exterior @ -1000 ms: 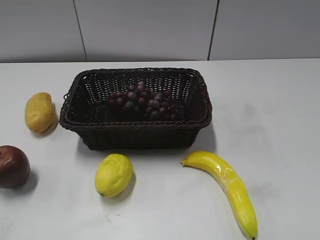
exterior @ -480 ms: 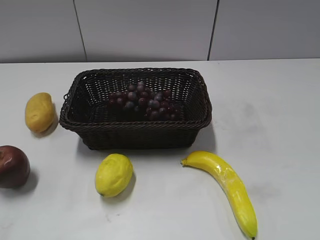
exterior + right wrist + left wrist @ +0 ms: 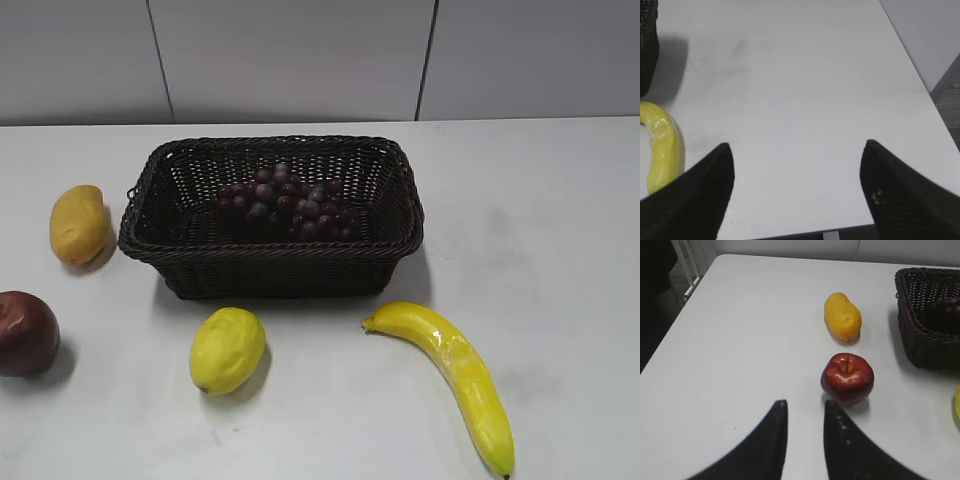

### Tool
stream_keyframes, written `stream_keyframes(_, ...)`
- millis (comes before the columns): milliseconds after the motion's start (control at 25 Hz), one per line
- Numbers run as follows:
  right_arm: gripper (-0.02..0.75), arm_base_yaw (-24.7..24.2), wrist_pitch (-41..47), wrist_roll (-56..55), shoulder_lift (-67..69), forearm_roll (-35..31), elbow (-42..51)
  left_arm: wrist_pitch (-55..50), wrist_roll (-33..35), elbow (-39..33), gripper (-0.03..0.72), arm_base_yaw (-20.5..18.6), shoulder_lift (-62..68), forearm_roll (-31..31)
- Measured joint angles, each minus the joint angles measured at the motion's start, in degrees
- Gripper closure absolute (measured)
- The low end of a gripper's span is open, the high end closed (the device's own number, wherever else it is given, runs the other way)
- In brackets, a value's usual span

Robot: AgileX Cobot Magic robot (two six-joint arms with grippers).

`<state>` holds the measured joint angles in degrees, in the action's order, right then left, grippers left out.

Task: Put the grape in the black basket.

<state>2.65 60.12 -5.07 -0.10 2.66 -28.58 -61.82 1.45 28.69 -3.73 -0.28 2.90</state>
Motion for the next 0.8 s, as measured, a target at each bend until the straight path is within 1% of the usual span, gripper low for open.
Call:
stream_keyframes(200, 0.145, -0.4, 0.0, 1.2, -0.1, -1.4, 0.1, 0.0, 0.0, 0.0, 0.46, 0.0, 0.0, 0.0)
stream_keyframes(800, 0.145, -0.5, 0.0, 1.3, -0.1, -1.5, 0.1, 0.0, 0.0, 0.0, 0.46, 0.0, 0.0, 0.0)
